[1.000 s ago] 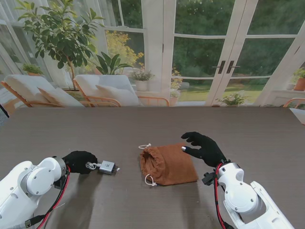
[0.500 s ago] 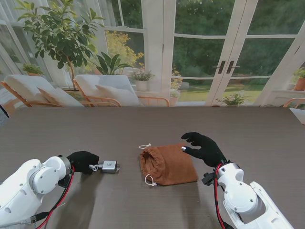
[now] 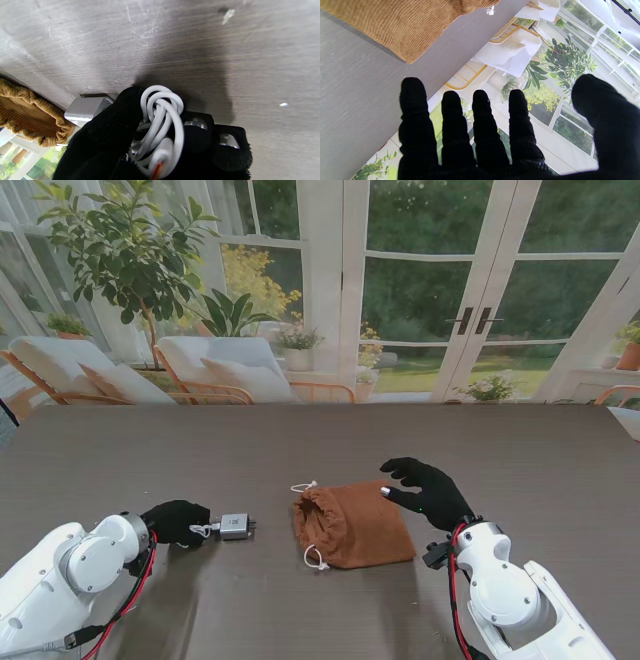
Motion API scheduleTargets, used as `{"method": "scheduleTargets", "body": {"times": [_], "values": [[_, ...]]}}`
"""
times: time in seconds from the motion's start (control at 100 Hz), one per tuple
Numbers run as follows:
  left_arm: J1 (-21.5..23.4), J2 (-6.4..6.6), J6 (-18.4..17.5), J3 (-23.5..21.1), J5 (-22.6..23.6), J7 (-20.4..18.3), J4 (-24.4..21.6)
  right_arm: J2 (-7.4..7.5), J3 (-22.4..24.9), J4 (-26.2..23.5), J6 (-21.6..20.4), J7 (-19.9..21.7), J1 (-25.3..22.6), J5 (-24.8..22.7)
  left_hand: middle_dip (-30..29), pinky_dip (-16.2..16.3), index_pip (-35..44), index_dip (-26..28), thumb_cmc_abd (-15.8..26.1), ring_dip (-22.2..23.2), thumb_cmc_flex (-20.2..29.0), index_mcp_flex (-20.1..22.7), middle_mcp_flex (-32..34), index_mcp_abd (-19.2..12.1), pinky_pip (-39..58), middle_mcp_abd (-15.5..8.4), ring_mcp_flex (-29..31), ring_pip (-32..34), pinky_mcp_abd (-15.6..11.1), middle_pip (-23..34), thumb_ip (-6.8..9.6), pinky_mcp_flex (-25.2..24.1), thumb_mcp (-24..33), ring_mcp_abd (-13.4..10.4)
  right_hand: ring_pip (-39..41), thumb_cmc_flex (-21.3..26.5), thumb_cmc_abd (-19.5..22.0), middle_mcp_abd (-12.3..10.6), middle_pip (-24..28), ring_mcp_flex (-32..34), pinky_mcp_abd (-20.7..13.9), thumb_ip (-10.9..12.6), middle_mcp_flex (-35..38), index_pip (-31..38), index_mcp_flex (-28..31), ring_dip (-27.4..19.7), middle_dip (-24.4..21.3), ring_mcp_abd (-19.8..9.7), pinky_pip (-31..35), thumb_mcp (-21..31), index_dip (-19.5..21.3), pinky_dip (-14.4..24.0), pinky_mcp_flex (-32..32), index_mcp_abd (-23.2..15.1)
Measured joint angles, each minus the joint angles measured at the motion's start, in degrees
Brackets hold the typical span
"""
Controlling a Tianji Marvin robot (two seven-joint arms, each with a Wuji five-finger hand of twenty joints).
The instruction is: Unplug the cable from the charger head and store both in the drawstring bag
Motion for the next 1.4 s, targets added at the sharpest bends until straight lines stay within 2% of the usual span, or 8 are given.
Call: {"method": "scheduleTargets", "body": {"times": [0.08,0.19,0.28,0.62,0.86,0.95,1.21,1.4], "values": [[0.63,-0.32,0.27,-0.39,-0.37,0.83,-0.04,0.00,-0.04,0.00,0.00,0.03,-0.01,0.04,1.20,-4.15,0.00,3.41,1.76,-2.09,-0.04,-0.01,0.02,0.06,1.83,-0.13,4.31,5.00,-0.07,3.39,1.11,4.67,-1.94,-2.45,0.01,0.36,0.77,0.01,0.00,0.02,0.00,0.00,0.00,0.00,0.00,0.00,0.00,0.00,0.00,0.02,0.00,0.00,0.00,0.02],[1.49,-0.51,-0.62,-1.05,0.05,1.64,-0.32,0.00,-0.15,0.00,0.02,0.08,-0.03,0.20,1.68,-11.69,0.00,5.90,3.11,-3.47,-0.04,-0.02,0.05,-0.06,2.06,-1.58,7.14,8.55,-2.09,4.93,1.77,8.28,-4.90,-5.64,0.02,0.41,0.77,0.03,0.00,0.02,0.00,0.00,0.00,0.00,0.00,0.00,0.00,0.00,0.00,0.02,0.00,0.00,0.00,0.03],[2.36,-0.78,-1.67,-1.67,-0.86,2.67,-0.37,0.01,-0.25,0.00,0.02,0.14,-0.04,0.30,2.26,-14.59,-0.01,7.65,4.05,-3.52,0.47,-0.02,0.07,-0.28,2.10,-2.22,7.26,9.62,-2.75,5.77,1.77,9.54,-7.16,-6.56,0.07,0.41,0.77,0.08,0.00,0.02,0.00,0.00,0.00,0.00,0.00,0.00,0.00,0.00,0.00,0.02,0.00,0.00,0.00,0.05],[4.24,-2.20,-2.94,-3.40,-10.99,4.44,-2.14,0.07,-0.90,-0.15,-0.22,0.62,-0.28,0.65,3.70,-15.50,-0.02,9.53,4.84,-3.53,1.15,0.11,0.69,-0.28,2.10,-2.42,7.31,11.64,-2.91,7.09,1.77,11.05,-9.11,-7.00,0.77,0.43,1.44,0.13,0.00,0.49,0.00,0.00,0.01,0.00,0.00,0.00,0.00,0.00,0.00,0.02,-0.51,0.00,0.00,0.13],[5.05,-2.55,-2.34,-4.15,-18.11,2.56,-5.36,-0.01,-2.55,-0.69,0.72,-1.89,-0.28,-0.78,4.50,-16.54,0.35,9.88,4.85,-3.51,1.15,0.20,1.69,-0.28,2.10,-2.67,7.42,12.53,-2.91,7.48,1.77,13.03,-9.19,-7.48,0.77,0.43,1.44,0.25,0.39,0.49,0.00,0.00,0.01,0.09,0.56,0.00,0.00,0.01,0.00,0.02,-0.94,0.00,0.00,0.63],[5.15,-2.76,-2.17,-4.24,-19.30,2.48,-6.49,-0.01,-3.19,-1.14,0.86,-1.83,-0.28,-1.56,4.57,-17.21,0.37,9.97,4.85,-3.48,1.15,0.21,1.84,-0.28,2.10,-2.74,7.50,12.64,-2.91,7.48,1.77,13.73,-9.19,-7.55,0.77,0.43,1.44,0.29,0.40,0.49,0.00,0.00,0.01,0.09,0.56,0.00,0.00,0.02,0.00,0.02,-0.94,0.00,-0.01,0.63],[5.16,-2.91,-1.87,-4.24,-25.11,0.49,-9.99,0.33,-5.89,-3.13,2.16,-1.83,0.61,-7.78,4.64,-18.59,0.61,10.02,4.85,-3.40,1.15,0.26,2.46,-0.19,2.12,-3.08,7.64,12.87,-2.91,7.48,1.77,13.85,-9.17,-7.75,0.77,0.43,1.25,0.34,0.40,0.49,0.00,0.00,-0.01,0.09,0.56,0.00,0.00,0.02,0.00,0.02,-0.94,0.00,-0.01,0.63],[4.16,-2.89,-1.83,-2.94,-27.44,-0.87,-11.66,0.56,-8.40,-3.99,4.22,-1.83,2.94,-10.36,4.77,-18.59,0.85,10.02,4.85,-3.39,1.10,0.28,2.99,0.02,2.12,-3.18,7.99,12.90,-2.91,7.48,1.73,14.23,-8.60,-7.77,0.78,0.20,-1.04,0.34,0.93,0.49,0.00,0.00,-1.89,-0.12,-0.79,0.00,0.00,0.02,0.00,-0.05,-0.94,0.00,-0.01,0.63]]}}
